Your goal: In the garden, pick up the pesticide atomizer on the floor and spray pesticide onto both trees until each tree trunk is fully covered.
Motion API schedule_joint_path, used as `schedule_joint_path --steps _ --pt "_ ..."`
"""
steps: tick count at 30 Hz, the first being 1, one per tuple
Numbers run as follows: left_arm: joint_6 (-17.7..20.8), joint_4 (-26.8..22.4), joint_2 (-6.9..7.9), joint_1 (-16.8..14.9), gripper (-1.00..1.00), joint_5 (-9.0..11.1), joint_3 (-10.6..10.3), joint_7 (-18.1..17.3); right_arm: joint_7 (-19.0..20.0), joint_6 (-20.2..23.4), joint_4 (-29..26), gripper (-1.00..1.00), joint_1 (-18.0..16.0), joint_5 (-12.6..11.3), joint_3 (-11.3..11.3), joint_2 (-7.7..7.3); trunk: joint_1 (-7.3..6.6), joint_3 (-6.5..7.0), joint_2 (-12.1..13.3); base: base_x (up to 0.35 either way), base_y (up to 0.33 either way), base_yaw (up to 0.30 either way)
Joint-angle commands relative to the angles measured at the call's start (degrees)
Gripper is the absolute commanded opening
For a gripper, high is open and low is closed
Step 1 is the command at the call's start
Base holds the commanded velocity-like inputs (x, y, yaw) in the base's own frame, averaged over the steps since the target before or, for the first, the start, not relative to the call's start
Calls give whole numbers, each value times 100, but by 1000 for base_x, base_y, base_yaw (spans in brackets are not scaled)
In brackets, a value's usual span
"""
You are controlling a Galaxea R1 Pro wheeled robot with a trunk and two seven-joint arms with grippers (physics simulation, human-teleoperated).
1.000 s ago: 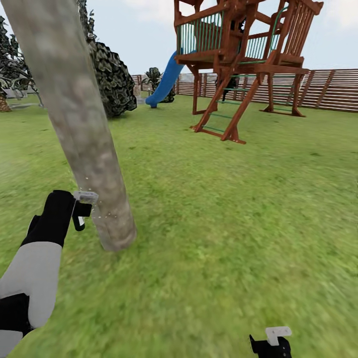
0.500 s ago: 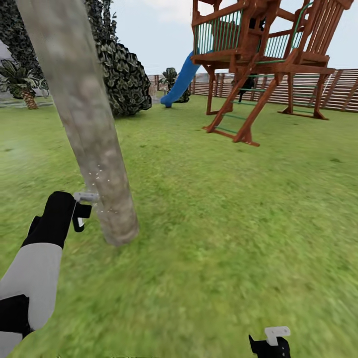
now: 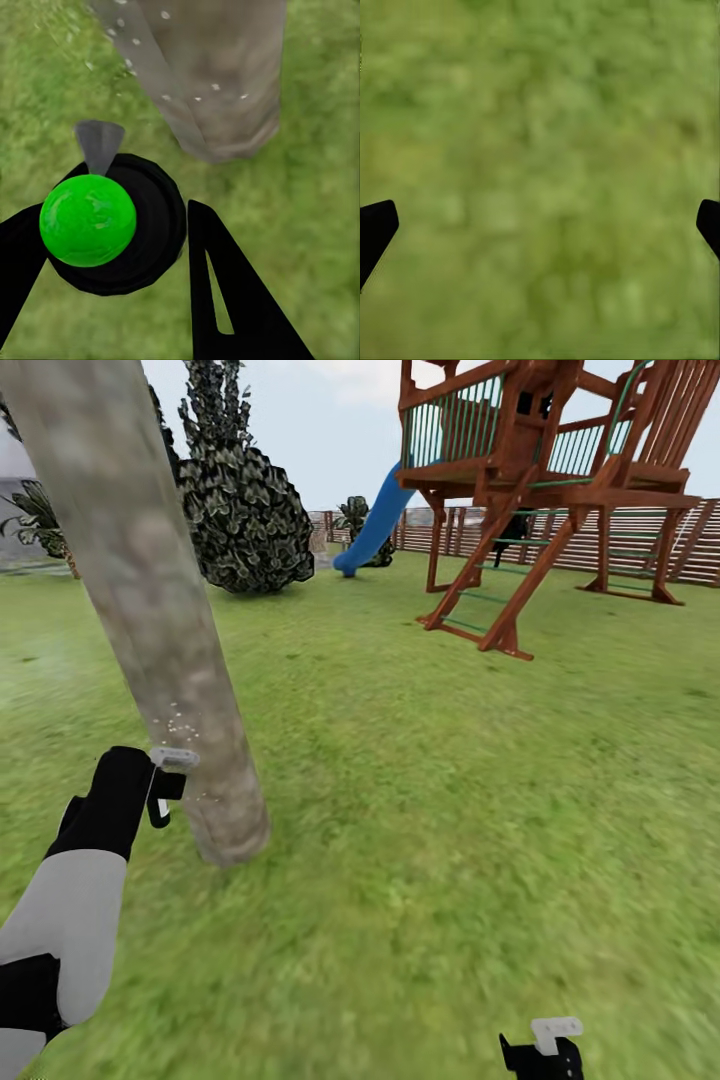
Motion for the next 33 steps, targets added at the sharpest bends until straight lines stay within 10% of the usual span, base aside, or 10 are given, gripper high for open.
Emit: schedule_joint_path --steps 1,33 --pt "13 6 -1 -6 -100 -61 10 -58 1 -20 6 100 -3 53 -49 0 2 -5 -2 235 -189 267" --pt "-22 89 64 437 -100 -44 100 -27 1 -20 6 100 -3 53 -49 -6 2 -5 -2 7 -265 123"
